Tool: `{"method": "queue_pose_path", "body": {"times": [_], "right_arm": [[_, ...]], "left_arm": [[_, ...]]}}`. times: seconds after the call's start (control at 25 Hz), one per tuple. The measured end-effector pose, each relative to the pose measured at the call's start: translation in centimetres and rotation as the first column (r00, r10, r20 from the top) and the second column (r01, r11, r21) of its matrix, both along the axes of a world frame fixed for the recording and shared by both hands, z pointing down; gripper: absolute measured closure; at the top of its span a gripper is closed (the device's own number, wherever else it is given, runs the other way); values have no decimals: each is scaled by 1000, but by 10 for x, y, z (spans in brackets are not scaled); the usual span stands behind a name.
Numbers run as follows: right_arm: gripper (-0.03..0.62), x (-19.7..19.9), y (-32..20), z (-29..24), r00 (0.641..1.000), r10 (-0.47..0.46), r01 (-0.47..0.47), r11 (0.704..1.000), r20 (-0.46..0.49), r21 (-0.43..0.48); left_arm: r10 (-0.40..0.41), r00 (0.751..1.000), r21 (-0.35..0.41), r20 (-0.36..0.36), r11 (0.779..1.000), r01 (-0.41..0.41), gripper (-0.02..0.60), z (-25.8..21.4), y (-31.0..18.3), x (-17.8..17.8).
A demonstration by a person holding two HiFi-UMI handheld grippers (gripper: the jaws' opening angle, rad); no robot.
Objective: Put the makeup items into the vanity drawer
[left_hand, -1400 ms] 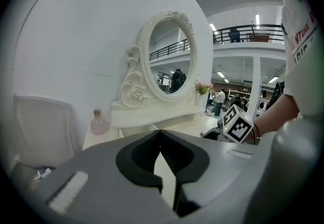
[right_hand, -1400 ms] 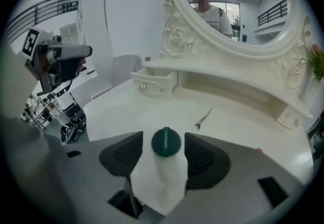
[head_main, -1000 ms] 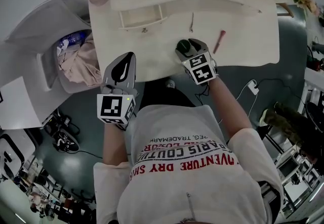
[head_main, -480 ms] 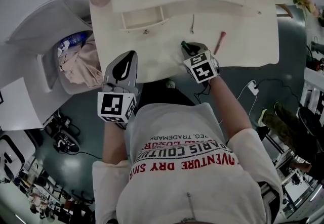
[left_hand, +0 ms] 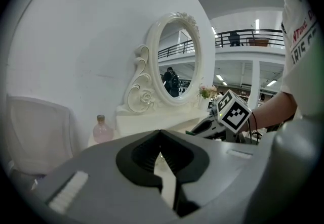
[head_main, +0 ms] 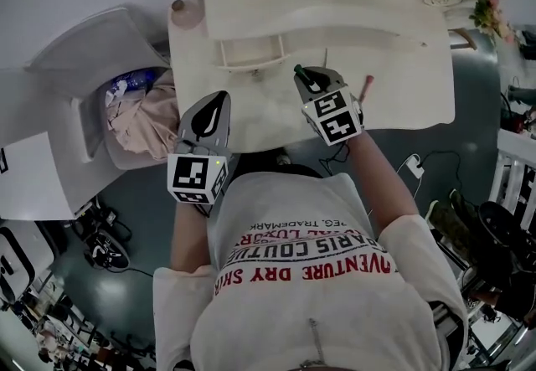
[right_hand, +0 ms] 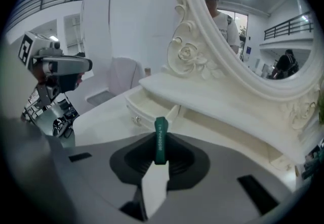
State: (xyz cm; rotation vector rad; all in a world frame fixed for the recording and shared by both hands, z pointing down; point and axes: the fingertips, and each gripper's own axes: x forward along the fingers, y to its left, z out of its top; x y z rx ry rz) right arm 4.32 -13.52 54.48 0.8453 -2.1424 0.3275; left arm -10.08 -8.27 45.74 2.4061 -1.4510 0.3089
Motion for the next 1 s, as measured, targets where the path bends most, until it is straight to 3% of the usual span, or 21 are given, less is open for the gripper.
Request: {"method": "queue_pose_path", "body": {"times": [0.32, 0.56, 0.68, 0.84, 1.0], "right_arm": [[537, -58, -30, -14, 997, -75, 74, 995, 5, 72], [528, -96, -41, -6, 994, -106, 105, 994, 13, 39], [496, -107, -46, 0, 993, -115, 115, 993, 34, -6], [365, -114, -47, 9, 993, -100, 106, 991, 68, -80], [327, -115, -49, 7, 991, -76, 86, 991, 107, -98]], "left_arm": [[-50, 998, 55, 35, 997, 48, 571, -13, -3, -38], [-91, 995, 92, 32, 992, 87, 571, -26, 3, -62], [-122, 992, 101, 32, 988, 118, 571, -29, 2, -73], [-147, 989, 98, 21, 985, 144, 571, -26, 3, -84], [-144, 989, 106, 16, 984, 142, 571, -28, 0, -86]]}}
